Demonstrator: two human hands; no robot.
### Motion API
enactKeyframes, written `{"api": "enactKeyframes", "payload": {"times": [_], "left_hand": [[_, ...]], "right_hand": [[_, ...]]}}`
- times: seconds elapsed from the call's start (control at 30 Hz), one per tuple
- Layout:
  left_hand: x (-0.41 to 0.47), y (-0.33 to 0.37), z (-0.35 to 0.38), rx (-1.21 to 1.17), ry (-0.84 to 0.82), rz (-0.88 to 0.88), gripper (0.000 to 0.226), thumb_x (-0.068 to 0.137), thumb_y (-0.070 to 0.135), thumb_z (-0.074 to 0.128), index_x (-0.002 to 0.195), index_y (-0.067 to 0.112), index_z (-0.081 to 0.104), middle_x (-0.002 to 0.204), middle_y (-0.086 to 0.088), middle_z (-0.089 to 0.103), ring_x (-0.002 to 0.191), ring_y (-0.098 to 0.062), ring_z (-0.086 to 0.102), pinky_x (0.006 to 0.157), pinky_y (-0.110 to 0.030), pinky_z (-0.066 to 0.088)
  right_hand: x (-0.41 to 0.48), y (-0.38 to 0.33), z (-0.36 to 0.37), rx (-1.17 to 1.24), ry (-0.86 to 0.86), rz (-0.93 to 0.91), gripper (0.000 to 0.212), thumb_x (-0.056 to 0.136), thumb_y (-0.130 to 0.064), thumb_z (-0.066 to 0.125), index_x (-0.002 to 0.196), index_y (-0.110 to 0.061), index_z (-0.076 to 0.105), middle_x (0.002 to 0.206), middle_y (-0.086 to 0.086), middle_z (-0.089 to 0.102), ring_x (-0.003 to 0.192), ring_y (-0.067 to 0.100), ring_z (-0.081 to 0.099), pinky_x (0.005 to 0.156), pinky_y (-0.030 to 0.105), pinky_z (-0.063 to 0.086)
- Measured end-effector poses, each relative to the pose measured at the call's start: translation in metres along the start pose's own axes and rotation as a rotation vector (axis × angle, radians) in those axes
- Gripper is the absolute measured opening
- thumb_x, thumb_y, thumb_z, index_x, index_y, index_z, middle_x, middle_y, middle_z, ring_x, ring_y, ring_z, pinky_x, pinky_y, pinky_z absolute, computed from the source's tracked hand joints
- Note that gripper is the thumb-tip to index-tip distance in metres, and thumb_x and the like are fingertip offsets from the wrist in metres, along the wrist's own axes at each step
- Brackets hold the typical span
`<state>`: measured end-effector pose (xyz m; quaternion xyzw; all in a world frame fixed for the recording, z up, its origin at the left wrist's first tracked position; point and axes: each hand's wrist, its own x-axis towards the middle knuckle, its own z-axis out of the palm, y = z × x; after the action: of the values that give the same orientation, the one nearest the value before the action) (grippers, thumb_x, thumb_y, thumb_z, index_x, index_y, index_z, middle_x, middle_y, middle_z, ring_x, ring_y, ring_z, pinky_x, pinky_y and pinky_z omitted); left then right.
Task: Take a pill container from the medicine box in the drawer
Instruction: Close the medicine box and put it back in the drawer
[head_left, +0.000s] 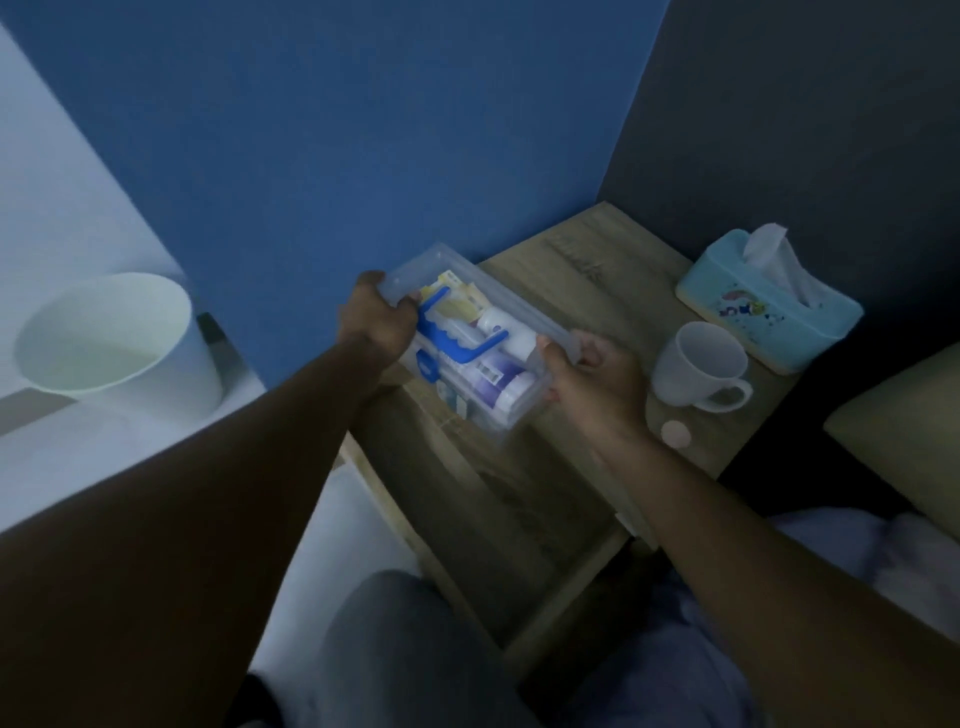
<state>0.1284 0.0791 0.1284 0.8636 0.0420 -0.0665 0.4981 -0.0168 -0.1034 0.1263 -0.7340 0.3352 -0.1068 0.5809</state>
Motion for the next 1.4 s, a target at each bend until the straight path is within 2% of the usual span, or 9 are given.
{"api": "enactKeyframes", "payload": {"times": [0.1,0.27,0.37,0.47,0.63,0.77,0.93,1.2,1.4], "left_hand": [[-0.021,-0.010,-0.017,-0.003,0.007,-0.037,0.050,0.090,0.034,0.057,0.136,0.019,0.046,0.128,-0.012,0.058,0.114,-0.032,0.058,0.098,-0.040,0.049],[-0.044,-0.033,-0.024,0.063,-0.016,-0.103,0.052,0.091,0.036,0.055,0.140,0.021,0.042,0.134,-0.012,0.054,0.118,-0.031,0.055,0.095,-0.035,0.047],[-0.053,-0.046,-0.017,0.077,-0.065,-0.120,0.051,0.095,0.034,0.054,0.140,0.018,0.039,0.133,-0.012,0.053,0.112,-0.028,0.056,0.091,-0.038,0.050],[-0.056,-0.058,-0.007,0.049,-0.128,-0.131,0.043,0.097,0.030,0.053,0.135,0.015,0.041,0.131,-0.012,0.054,0.113,-0.028,0.058,0.091,-0.043,0.055],[-0.054,-0.075,0.014,0.003,-0.236,-0.175,0.044,0.097,0.021,0.053,0.137,0.016,0.038,0.137,-0.012,0.046,0.117,-0.028,0.056,0.090,-0.046,0.056],[-0.052,-0.093,0.029,-0.003,-0.269,-0.213,0.049,0.095,0.018,0.056,0.140,0.017,0.038,0.139,-0.011,0.044,0.120,-0.028,0.053,0.089,-0.042,0.054],[-0.048,-0.110,0.042,-0.016,-0.279,-0.261,0.053,0.093,0.015,0.058,0.142,0.016,0.038,0.140,-0.011,0.045,0.125,-0.030,0.051,0.097,-0.049,0.051],[-0.041,-0.120,0.048,-0.029,-0.287,-0.256,0.053,0.094,0.019,0.057,0.142,0.019,0.037,0.138,-0.011,0.049,0.125,-0.028,0.052,0.099,-0.050,0.050],[-0.046,-0.113,0.045,0.110,-0.320,-0.160,0.057,0.091,0.013,0.059,0.144,0.014,0.036,0.148,-0.012,0.038,0.133,-0.030,0.044,0.104,-0.050,0.046]], "right_hand": [[-0.029,0.005,0.009,0.011,0.011,-0.019,0.048,0.078,-0.051,0.076,0.120,-0.031,0.063,0.102,-0.008,0.073,0.079,0.002,0.075,0.063,0.028,0.064],[-0.068,0.031,0.021,0.010,0.018,0.029,0.055,0.084,-0.051,0.070,0.132,-0.031,0.056,0.106,-0.010,0.069,0.080,0.002,0.073,0.060,0.020,0.061],[-0.082,0.050,0.025,-0.019,-0.002,0.072,0.050,0.088,-0.052,0.065,0.132,-0.032,0.055,0.114,-0.005,0.070,0.090,0.005,0.072,0.071,0.028,0.063],[-0.090,0.068,0.031,-0.034,0.028,0.119,0.056,0.091,-0.048,0.062,0.141,-0.028,0.049,0.131,-0.001,0.064,0.111,0.013,0.066,0.089,0.039,0.059],[-0.091,0.095,0.040,-0.040,0.114,0.207,0.060,0.095,-0.041,0.059,0.150,-0.026,0.038,0.148,0.003,0.050,0.130,0.020,0.054,0.099,0.036,0.049],[-0.086,0.111,0.046,-0.066,0.161,0.277,0.059,0.096,-0.036,0.059,0.151,-0.026,0.038,0.151,0.003,0.047,0.135,0.022,0.050,0.102,0.039,0.047],[-0.077,0.127,0.052,-0.107,0.175,0.306,0.057,0.097,-0.031,0.059,0.151,-0.024,0.039,0.152,0.006,0.046,0.137,0.023,0.047,0.106,0.040,0.046],[-0.063,0.140,0.057,-0.165,0.178,0.317,0.056,0.095,-0.035,0.061,0.148,-0.026,0.043,0.146,0.004,0.052,0.132,0.021,0.052,0.089,0.029,0.043],[-0.062,0.130,0.043,-0.374,0.111,0.291,0.068,0.094,-0.034,0.064,0.153,-0.019,0.033,0.155,0.009,0.042,0.142,0.026,0.042,0.107,0.037,0.041]]}}
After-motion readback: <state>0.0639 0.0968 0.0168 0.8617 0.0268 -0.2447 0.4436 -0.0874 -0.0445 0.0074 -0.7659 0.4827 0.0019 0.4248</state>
